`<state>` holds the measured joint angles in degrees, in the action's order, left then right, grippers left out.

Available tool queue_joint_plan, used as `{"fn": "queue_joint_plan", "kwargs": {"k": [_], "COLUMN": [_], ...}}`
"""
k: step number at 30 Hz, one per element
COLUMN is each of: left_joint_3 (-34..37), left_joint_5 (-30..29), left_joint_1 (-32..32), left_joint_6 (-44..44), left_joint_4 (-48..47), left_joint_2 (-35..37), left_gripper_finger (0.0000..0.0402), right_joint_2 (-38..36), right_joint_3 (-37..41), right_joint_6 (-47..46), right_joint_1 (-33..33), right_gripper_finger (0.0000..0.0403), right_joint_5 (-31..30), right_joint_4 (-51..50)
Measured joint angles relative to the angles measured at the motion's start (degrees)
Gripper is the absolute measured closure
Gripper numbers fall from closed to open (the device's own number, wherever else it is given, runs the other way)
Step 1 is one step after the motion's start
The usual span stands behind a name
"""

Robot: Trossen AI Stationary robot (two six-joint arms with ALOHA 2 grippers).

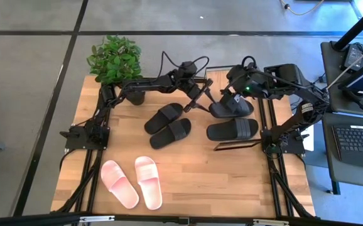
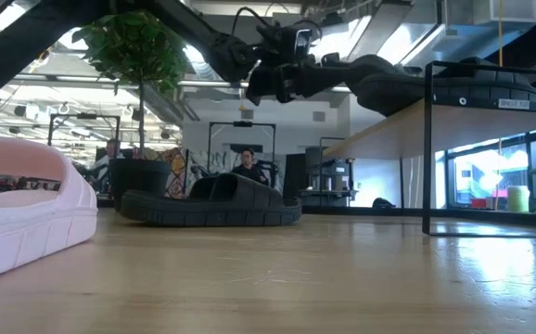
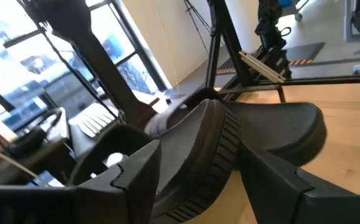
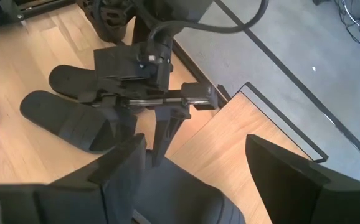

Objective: Pick and place slides into the shelf
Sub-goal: Put the black slide on the shelf

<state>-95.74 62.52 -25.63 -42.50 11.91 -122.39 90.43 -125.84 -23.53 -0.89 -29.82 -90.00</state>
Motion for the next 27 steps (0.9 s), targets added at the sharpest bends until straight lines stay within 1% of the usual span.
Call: {"fn": "queue_joint_plan", "kwargs": {"k": [5,9,15,24,27], "left_joint_3": [0.0,0.0,0.0,-0.07,-0.06], "left_joint_5": [0.33,0.09,0.13,-0.58,-2.34], "left_joint_1": [0.06,0.24,0.26,0.62,0.68], "left_joint_6": [-0.29,-0.59,2.84,3.51,6.4], "left_joint_4": [-3.86,-4.26,-5.6,-7.23,-8.43], "left_joint_2": [0.0,0.02,0.02,0.63,1.21], "left_gripper_finger": [0.0188,0.0185,0.0179,0.0134,0.0127], "right_joint_2": [0.0,0.0,0.0,0.0,0.0], "right_joint_3": [-0.01,-0.02,-0.02,-0.02,-0.02], "right_joint_6": [0.51,1.42,1.51,1.66,1.66], "right_joint_1": [0.0,0.0,0.0,0.0,0.0], "right_gripper_finger": [0.0128,0.0128,0.0128,0.0128,0.0128], "right_joint_5": [0.0,0.0,0.0,-0.02,-0.02], "right_joint_4": [0.0,-0.02,-0.02,-0.02,-0.02]}}
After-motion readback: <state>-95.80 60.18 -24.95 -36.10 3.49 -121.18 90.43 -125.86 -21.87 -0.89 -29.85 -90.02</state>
